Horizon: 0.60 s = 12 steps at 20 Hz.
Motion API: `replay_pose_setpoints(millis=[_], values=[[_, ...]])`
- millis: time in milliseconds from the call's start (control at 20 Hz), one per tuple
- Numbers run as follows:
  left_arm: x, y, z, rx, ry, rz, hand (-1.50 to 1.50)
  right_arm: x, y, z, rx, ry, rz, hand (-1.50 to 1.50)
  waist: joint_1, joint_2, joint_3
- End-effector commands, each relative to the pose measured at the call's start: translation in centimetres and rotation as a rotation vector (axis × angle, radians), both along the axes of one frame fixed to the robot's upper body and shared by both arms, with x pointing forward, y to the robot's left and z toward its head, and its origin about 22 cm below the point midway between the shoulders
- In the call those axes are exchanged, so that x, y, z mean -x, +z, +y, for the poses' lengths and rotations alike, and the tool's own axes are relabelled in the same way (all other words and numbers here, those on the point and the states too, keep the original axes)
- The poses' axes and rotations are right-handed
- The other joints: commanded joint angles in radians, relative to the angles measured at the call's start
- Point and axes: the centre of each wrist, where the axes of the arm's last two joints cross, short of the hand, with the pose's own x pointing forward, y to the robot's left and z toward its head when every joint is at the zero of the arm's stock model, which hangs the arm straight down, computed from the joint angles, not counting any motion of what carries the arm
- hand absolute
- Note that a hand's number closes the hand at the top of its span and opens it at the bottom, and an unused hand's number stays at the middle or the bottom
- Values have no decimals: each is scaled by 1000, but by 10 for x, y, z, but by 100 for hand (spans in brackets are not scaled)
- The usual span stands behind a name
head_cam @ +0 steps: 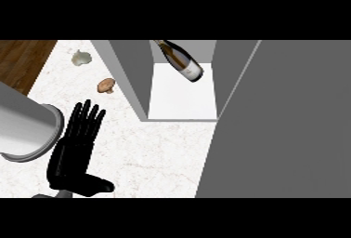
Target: Pick up the wine, place it into the cabinet and close the cabinet
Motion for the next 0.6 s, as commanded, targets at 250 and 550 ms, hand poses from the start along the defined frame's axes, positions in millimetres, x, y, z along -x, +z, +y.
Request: replay_pose_setpoints(millis=[250, 550], values=[[14, 6, 60, -18, 59, -6, -150, 31, 58, 10, -134, 119, 5, 150, -4, -1, -2], [14, 18, 85, -54, 46, -26, -150, 21, 46, 20, -115, 140, 9, 150, 6, 2, -2]])
